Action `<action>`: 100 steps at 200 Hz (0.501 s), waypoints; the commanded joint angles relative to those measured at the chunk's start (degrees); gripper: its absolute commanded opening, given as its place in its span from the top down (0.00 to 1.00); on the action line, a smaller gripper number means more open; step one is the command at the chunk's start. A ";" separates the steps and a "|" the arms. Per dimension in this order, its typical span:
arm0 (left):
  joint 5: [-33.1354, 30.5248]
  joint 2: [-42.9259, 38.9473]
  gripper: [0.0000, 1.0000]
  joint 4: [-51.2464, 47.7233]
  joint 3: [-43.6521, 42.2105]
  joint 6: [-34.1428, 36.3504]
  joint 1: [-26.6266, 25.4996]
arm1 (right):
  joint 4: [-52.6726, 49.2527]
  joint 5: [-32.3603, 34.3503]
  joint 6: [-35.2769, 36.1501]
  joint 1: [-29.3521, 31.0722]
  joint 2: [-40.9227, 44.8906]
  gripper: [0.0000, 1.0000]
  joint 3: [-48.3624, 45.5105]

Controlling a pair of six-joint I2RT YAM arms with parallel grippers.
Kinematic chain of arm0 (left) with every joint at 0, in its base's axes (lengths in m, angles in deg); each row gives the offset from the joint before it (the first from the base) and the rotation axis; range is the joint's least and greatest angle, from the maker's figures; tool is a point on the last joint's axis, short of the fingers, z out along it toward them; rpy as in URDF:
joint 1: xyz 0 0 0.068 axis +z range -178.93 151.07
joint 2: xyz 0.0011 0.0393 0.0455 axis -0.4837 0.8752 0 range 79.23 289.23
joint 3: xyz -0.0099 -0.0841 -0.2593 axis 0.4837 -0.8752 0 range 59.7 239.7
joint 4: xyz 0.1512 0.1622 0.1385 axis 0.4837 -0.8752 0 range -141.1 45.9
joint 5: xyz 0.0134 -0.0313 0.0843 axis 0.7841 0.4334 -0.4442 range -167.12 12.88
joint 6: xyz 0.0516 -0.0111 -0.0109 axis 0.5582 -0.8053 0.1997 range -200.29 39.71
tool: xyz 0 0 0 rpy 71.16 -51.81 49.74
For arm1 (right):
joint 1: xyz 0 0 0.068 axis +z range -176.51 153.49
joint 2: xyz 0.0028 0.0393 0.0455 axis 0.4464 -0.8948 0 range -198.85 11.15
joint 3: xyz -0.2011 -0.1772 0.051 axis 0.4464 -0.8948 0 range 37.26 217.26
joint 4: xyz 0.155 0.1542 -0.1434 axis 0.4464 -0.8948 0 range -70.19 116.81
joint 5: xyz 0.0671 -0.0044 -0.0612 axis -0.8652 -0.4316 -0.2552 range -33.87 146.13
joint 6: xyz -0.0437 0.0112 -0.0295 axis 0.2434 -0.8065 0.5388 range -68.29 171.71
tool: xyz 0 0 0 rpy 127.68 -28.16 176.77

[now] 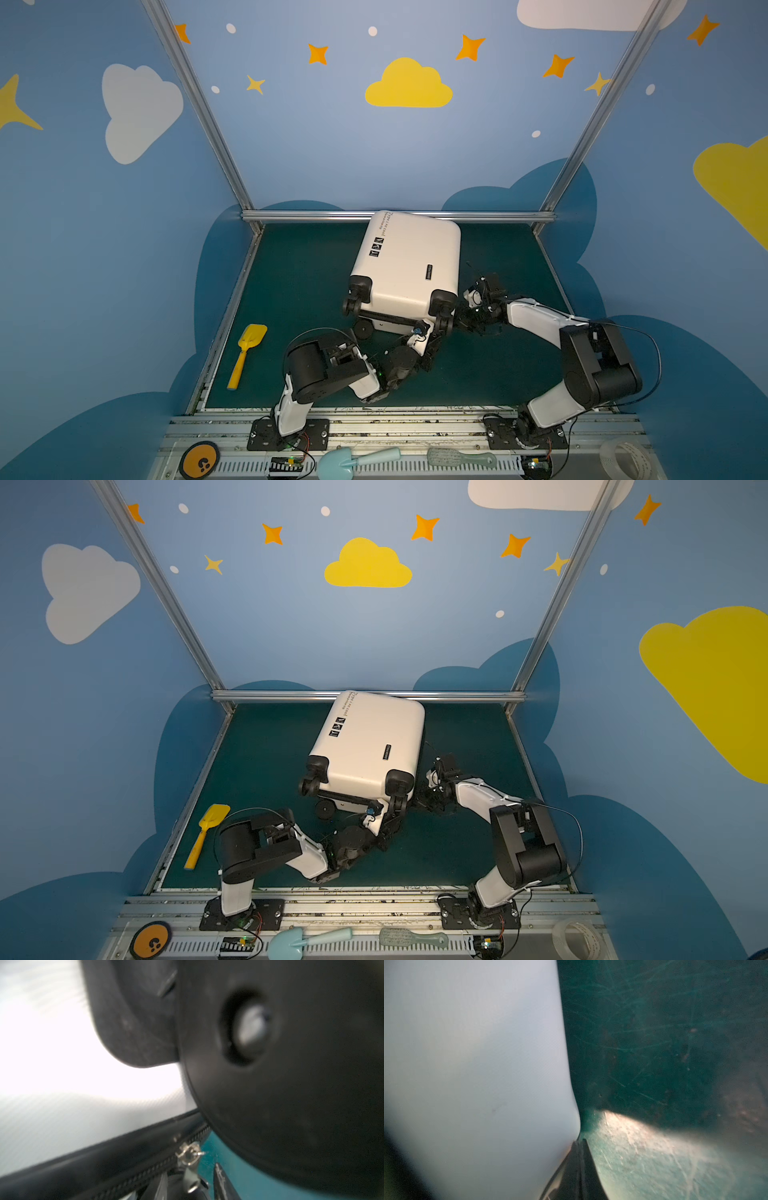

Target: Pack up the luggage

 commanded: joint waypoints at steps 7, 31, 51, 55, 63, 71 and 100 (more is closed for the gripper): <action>-2.00 -0.93 0.67 6.78 3.11 1.75 1.25 | 0.32 -1.95 0.50 0.86 -0.84 0.97 1.84; -1.70 -1.53 0.78 6.80 2.99 2.10 1.33 | 0.31 -1.95 0.50 0.86 -0.91 0.97 1.89; -1.51 -2.08 0.82 6.84 2.63 1.91 1.32 | 0.22 -1.99 0.63 0.87 -0.93 0.98 1.99; -1.51 -2.16 0.83 6.84 2.54 1.83 1.32 | 0.26 -1.97 0.59 0.94 -0.94 0.98 2.00; -1.42 -2.39 0.84 6.81 2.37 1.68 1.33 | 0.22 -1.97 0.52 0.88 -1.02 0.98 2.02; -1.34 -2.62 0.86 6.86 2.10 1.58 1.33 | 0.25 -1.99 0.64 0.94 -1.06 0.99 2.00; -0.77 -3.41 0.94 6.72 1.07 1.07 1.25 | 0.25 -2.05 0.58 1.00 -1.19 0.99 2.22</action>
